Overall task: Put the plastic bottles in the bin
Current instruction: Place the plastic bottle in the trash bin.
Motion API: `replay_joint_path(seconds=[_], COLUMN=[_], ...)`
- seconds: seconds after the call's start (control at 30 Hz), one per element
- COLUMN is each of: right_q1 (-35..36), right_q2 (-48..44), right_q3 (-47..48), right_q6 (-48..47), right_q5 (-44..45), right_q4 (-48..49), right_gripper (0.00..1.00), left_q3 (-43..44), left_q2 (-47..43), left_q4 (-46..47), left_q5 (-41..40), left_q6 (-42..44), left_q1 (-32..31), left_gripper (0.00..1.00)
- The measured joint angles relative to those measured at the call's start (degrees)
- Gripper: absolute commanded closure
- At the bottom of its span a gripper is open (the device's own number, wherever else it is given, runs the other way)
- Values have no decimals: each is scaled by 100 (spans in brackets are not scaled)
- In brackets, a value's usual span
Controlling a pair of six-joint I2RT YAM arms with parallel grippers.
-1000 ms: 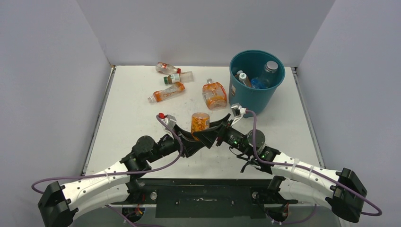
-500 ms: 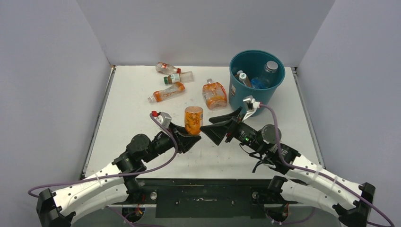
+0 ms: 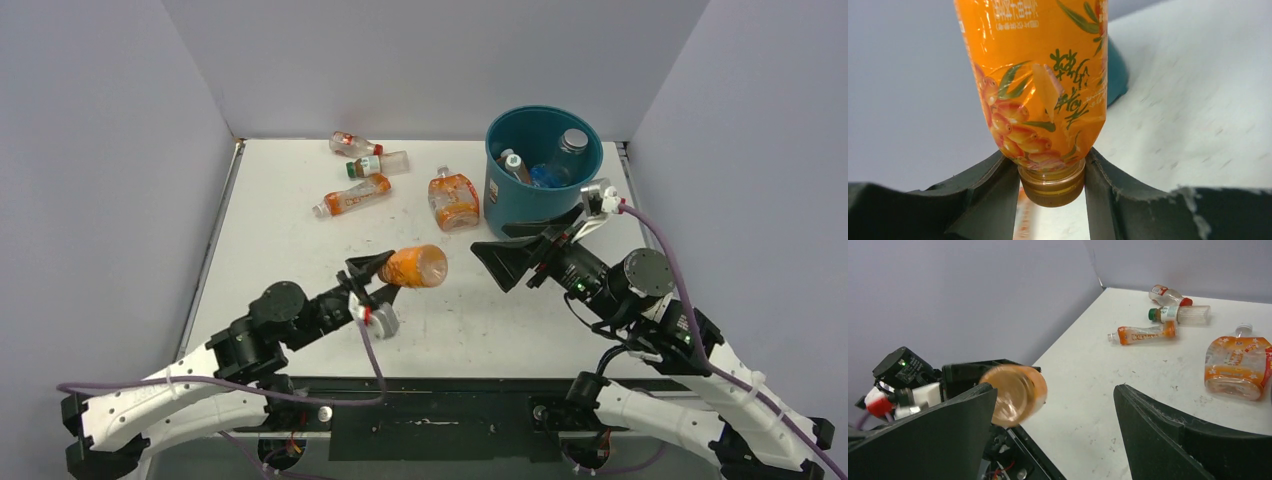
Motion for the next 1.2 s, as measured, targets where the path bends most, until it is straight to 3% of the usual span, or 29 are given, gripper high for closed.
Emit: replay_joint_path(seconds=[0.2, 0.4, 0.77, 1.07, 1.2], right_q1=[0, 0, -9, -160, -201], right_q2=[313, 807, 1539, 2258, 2500], right_q3=[286, 22, -90, 136, 133], right_q6=[-284, -490, -964, -1088, -1060], right_q5=[-444, -1156, -1956, -2688, -2931], right_q4=[-903, -1366, -1652, -1711, -1683], right_gripper=[10, 10, 10, 2, 9], left_q3=[-879, -870, -525, -297, -293], left_q2=[437, 763, 780, 831, 833], left_q4=[52, 138, -514, -1119, -1196], left_q5=[-1029, -1386, -1757, -1956, -1974], left_q6=[3552, 5331, 6365, 6706, 6756], left_q1=[-815, -885, -1606, -1711, -1718], left_gripper=[100, 100, 100, 100, 100])
